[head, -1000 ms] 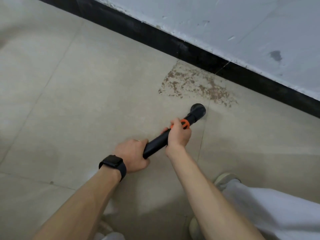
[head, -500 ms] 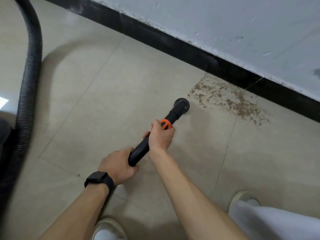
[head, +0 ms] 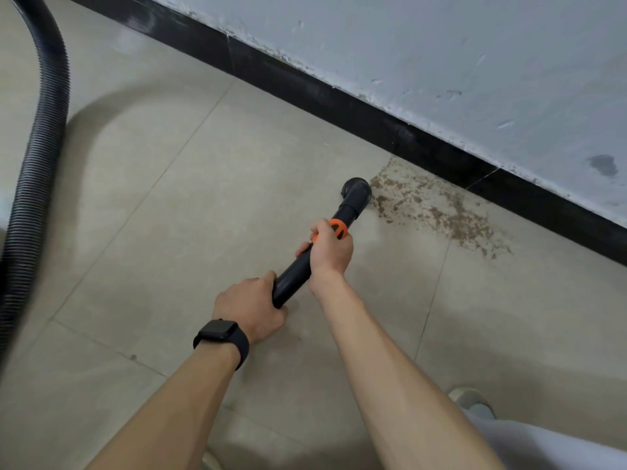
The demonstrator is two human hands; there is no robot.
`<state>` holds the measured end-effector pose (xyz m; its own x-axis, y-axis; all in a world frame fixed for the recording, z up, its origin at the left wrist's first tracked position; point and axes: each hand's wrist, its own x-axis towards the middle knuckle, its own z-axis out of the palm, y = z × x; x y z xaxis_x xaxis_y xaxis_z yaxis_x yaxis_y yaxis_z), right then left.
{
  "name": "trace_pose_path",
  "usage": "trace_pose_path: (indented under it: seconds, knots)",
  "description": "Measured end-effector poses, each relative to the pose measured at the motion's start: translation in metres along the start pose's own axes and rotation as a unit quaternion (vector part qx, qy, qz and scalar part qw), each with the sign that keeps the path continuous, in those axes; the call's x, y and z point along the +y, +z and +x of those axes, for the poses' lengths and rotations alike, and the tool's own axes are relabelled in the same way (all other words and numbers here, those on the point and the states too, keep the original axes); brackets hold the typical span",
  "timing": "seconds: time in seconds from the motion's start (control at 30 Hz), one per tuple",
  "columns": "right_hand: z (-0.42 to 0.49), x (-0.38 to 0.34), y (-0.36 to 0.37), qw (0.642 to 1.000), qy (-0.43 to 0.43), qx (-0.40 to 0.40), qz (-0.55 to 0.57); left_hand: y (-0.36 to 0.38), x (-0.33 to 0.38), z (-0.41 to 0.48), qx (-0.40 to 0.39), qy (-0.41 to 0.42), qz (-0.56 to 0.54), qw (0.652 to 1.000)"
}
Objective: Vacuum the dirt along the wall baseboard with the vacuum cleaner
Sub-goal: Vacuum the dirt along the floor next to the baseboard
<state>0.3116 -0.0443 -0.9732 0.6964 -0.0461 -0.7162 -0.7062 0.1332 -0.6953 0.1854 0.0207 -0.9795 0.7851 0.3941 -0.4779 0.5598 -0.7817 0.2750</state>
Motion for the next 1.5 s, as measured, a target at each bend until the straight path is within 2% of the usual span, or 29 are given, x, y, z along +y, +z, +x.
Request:
trace_pose_path:
  seconds: [0.17,0.67,0.97,1.23,1.37,1.5]
  knots:
    - [0.011,-0.008,0.001,1.000,-0.011,0.004,0.012,-0.005,0.006,0.014,-0.006,0.013,0.003,1.000]
    - [0.070,-0.062,-0.025,0.998,-0.009,-0.012,0.060,-0.008,0.080,0.055,0.044,0.035,0.011,0.998]
    - [0.088,-0.069,-0.028,0.997,-0.019,-0.026,0.075,-0.001,0.092,0.071,0.058,0.036,0.010,0.998]
    - [0.088,-0.068,0.005,0.999,-0.039,-0.024,0.010,-0.006,0.073,0.081,0.044,-0.013,-0.067,0.997]
    - [0.084,-0.067,0.034,0.997,-0.061,-0.034,-0.041,-0.013,0.054,0.086,0.016,-0.053,-0.166,0.985]
    - [0.076,-0.063,0.058,0.985,-0.071,-0.046,-0.151,-0.018,0.036,0.086,-0.015,-0.065,-0.282,0.957]
